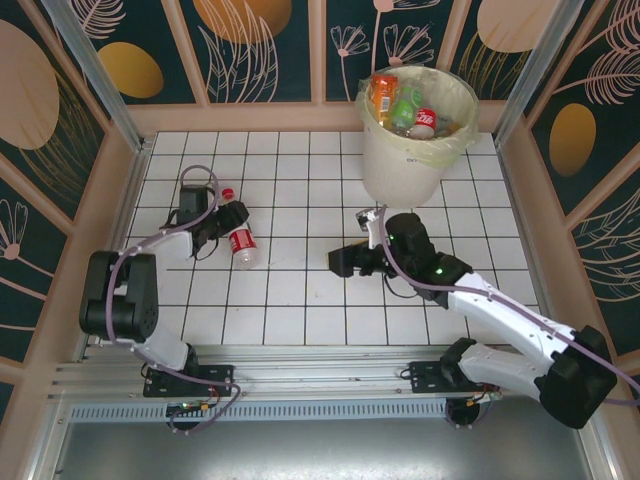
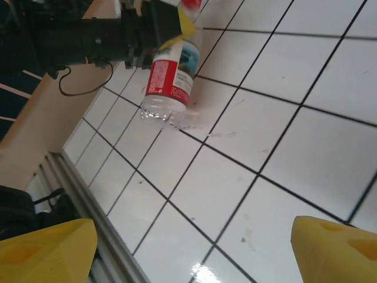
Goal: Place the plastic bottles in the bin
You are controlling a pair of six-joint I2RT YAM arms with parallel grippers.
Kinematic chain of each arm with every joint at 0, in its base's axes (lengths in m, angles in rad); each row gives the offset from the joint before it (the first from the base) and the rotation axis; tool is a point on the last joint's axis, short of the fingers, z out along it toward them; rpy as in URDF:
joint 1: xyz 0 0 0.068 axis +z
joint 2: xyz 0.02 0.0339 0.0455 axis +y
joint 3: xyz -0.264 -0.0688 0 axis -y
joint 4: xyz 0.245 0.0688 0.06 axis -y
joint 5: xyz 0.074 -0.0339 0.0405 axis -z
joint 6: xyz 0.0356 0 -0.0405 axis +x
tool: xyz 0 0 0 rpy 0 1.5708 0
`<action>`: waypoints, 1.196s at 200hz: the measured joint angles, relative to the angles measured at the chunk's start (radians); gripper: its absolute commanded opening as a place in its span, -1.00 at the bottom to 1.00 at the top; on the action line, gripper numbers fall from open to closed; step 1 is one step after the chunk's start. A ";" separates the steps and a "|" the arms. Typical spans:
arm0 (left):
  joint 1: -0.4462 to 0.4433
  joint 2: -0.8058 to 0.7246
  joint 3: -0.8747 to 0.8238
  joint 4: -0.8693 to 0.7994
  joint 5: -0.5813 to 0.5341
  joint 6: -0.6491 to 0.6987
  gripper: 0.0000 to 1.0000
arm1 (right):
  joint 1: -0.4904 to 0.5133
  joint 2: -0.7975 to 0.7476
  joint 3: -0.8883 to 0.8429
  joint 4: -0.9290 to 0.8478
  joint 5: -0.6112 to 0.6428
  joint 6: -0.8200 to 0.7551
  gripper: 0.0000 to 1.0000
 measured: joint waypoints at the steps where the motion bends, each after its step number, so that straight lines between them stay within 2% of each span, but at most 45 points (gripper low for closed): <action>1: -0.001 -0.006 -0.006 0.011 0.010 -0.002 0.14 | -0.001 0.004 0.000 0.007 -0.005 0.007 0.74; 25: -0.026 -0.065 -0.067 0.163 0.128 -0.031 0.15 | -0.007 0.053 -0.005 0.095 -0.089 0.097 0.77; 54: -0.106 -0.099 -0.137 0.356 0.244 -0.105 0.15 | -0.011 0.096 -0.005 0.196 -0.175 0.177 0.82; 103: -0.213 -0.109 -0.186 0.620 0.339 -0.312 0.13 | -0.011 0.150 -0.002 0.296 -0.236 0.236 0.84; 143: -0.278 -0.138 -0.214 0.818 0.341 -0.475 0.12 | -0.011 0.184 0.013 0.343 -0.251 0.267 0.84; 191: -0.362 -0.153 -0.225 0.938 0.284 -0.575 0.11 | -0.010 0.210 0.025 0.393 -0.262 0.288 0.82; 239: -0.408 -0.138 -0.237 1.030 0.204 -0.637 0.09 | -0.010 0.220 0.029 0.441 -0.285 0.302 0.63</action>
